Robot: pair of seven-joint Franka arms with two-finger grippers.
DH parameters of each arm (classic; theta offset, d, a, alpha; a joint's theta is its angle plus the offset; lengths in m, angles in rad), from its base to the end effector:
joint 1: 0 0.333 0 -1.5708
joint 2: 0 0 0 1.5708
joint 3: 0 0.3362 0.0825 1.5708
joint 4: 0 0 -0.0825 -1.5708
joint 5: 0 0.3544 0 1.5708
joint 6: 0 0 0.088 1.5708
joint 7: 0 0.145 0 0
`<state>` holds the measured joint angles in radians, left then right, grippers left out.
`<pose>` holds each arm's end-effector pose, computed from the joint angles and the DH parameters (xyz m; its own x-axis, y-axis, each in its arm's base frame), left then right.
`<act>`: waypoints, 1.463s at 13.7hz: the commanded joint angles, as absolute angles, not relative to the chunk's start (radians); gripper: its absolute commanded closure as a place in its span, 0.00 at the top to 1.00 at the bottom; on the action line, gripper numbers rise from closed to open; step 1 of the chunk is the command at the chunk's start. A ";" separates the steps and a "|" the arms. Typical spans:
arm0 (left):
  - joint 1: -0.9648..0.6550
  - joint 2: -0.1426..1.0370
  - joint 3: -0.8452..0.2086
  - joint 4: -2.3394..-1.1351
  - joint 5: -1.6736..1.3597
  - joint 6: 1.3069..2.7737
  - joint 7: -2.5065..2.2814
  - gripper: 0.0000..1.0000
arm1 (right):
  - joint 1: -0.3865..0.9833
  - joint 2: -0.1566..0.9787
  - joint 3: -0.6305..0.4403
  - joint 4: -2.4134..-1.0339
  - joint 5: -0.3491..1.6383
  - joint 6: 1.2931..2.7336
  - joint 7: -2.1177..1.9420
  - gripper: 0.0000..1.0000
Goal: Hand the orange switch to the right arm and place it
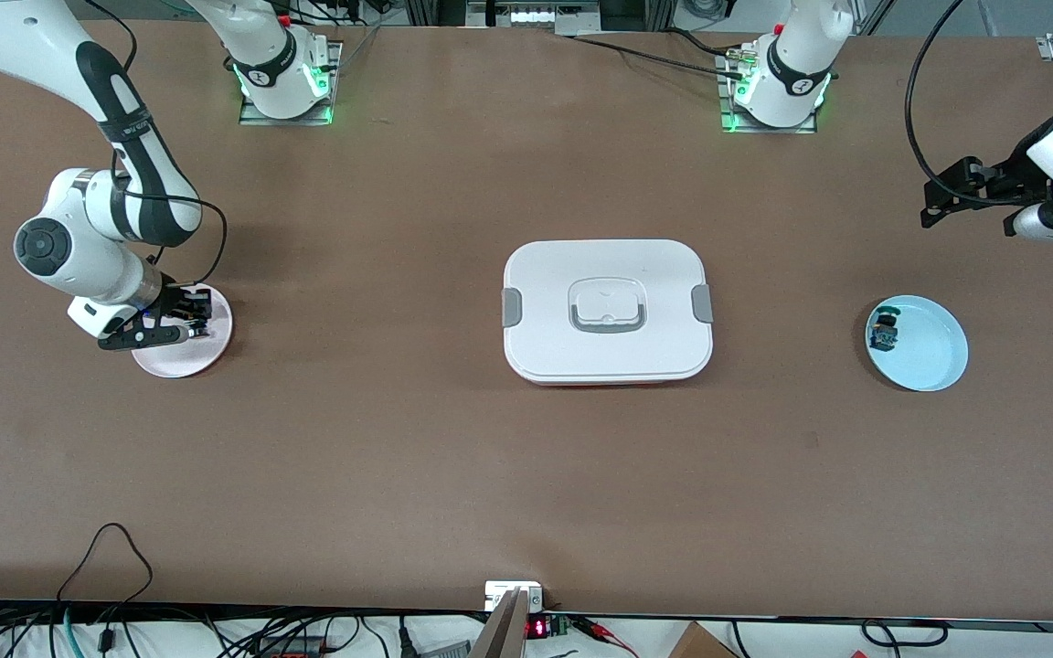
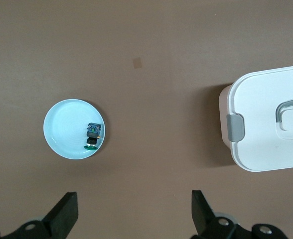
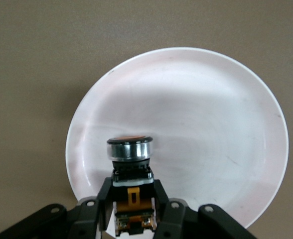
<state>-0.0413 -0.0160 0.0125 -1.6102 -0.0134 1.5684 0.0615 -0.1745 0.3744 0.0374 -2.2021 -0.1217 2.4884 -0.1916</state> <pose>0.5173 -0.0168 0.5975 0.9956 -0.0902 -0.0249 -0.0898 -0.9958 0.0151 0.5290 -0.0749 0.2086 0.9839 0.1495 -0.0977 0.1534 -0.9876 0.0334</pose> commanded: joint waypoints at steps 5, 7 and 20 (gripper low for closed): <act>-0.051 -0.014 0.005 -1.600 -0.021 1.554 0.072 1.00 | -0.193 0.359 0.058 -2.131 -0.132 2.413 -0.184 1.00; -0.049 -0.014 -0.005 -1.600 -0.021 1.552 0.071 1.00 | -0.155 0.315 0.060 -2.074 -0.129 2.271 -0.167 1.00; -0.040 -0.014 -0.005 -1.600 -0.023 1.539 0.069 1.00 | 0.026 -0.071 0.061 -1.821 -0.025 1.666 -0.156 1.00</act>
<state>-0.0471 -0.0158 -0.0033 -1.6102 -0.0134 1.5606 0.0615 0.0227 -0.0914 0.0665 -1.9264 -0.0508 1.7589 -0.1620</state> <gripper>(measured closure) 0.000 0.000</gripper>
